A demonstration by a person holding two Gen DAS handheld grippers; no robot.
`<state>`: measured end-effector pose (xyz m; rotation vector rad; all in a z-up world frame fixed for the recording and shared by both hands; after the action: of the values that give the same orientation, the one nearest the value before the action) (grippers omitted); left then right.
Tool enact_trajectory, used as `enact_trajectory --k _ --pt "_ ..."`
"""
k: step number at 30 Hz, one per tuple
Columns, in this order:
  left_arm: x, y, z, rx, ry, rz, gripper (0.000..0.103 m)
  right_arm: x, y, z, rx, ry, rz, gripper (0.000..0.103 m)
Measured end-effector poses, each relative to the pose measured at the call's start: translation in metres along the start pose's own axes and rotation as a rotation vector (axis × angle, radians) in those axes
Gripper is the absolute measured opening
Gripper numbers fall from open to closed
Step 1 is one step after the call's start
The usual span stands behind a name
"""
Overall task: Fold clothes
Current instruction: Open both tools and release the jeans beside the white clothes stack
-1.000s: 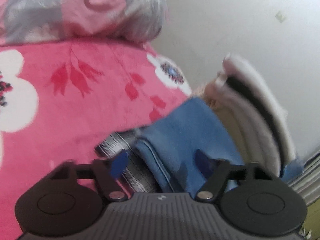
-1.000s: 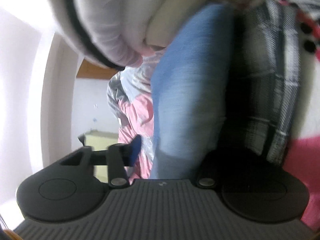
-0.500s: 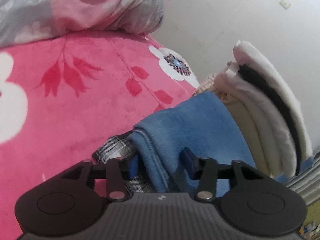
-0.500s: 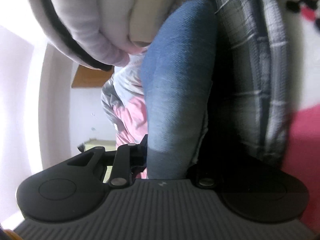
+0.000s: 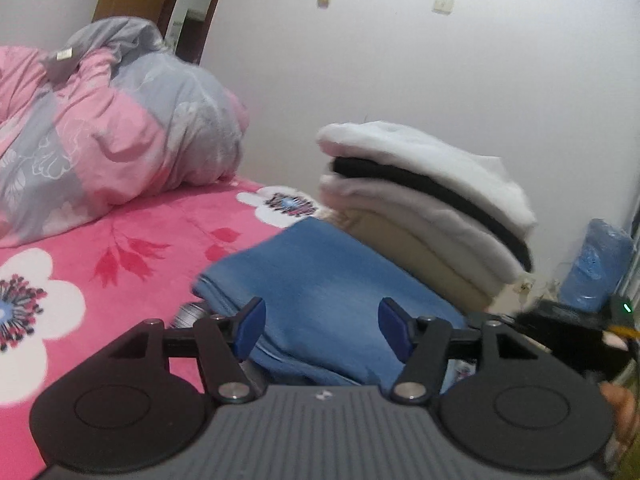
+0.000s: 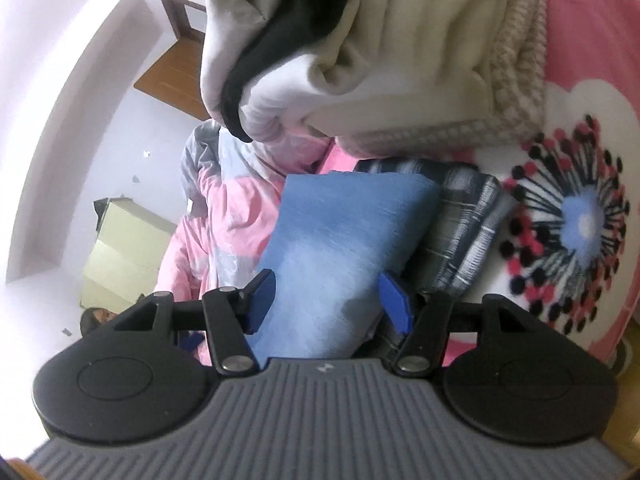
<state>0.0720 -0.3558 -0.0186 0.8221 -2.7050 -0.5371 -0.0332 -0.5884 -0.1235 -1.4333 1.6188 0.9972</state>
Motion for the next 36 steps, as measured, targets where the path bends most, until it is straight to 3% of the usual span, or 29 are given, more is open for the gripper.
enact_trajectory --k 3,5,7,9,10,13,16,20,24,28,31,34,36 --pt "0.02 0.007 0.013 0.038 -0.039 -0.001 0.062 -0.02 -0.009 -0.014 0.062 0.126 0.069 0.043" --pt "0.032 0.005 0.023 0.04 -0.085 -0.039 0.06 -0.028 0.015 -0.042 0.106 0.23 0.107 0.026" --pt "0.037 0.003 0.029 0.03 -0.087 -0.057 0.053 -0.034 0.021 -0.038 0.136 0.353 0.132 0.021" --pt "0.035 0.005 0.026 0.057 -0.043 -0.046 0.054 -0.027 0.074 -0.029 0.132 0.471 0.092 0.02" --pt "0.034 0.004 0.025 0.058 -0.023 -0.039 0.054 -0.033 0.07 -0.027 0.118 0.526 0.067 0.02" --pt "0.031 -0.017 0.034 -0.04 0.003 -0.035 0.052 -0.043 0.05 -0.026 0.031 0.688 0.04 0.02" --pt "0.025 -0.027 0.045 -0.087 0.027 -0.024 0.05 -0.013 0.029 -0.013 -0.114 0.716 0.07 0.018" --pt "0.017 -0.022 0.05 -0.09 0.064 0.006 0.05 -0.029 0.04 -0.013 -0.125 0.814 0.088 0.02" --pt "0.005 -0.004 0.026 0.003 0.096 0.043 0.062 -0.049 0.059 -0.025 -0.091 0.85 0.042 0.02" --pt "-0.004 -0.045 -0.011 0.008 0.082 0.031 0.064 -0.056 0.046 -0.04 -0.065 0.875 0.013 0.02" --pt "-0.014 -0.107 -0.025 -0.095 0.102 0.003 0.063 -0.052 0.023 -0.05 -0.071 0.868 -0.008 0.02" --pt "-0.028 -0.16 -0.017 -0.218 0.086 -0.136 0.058 -0.034 -0.009 -0.063 -0.106 0.83 0.025 0.019" --pt "-0.035 -0.173 -0.009 -0.254 0.095 -0.177 0.071 -0.015 -0.024 -0.07 -0.14 0.78 0.061 0.016"
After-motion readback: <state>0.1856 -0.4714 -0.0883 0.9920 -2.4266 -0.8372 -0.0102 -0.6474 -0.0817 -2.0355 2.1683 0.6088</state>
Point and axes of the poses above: each gripper's, at about its wrist camera, not at the fingertips, and y roughly against the way its jaws point, x to its right, z to its underside, the point moved 2 cm from there along -y, roughly the way its jaws point, and after that the axes turned 11 degrees about -z, right-handed, at the moved point
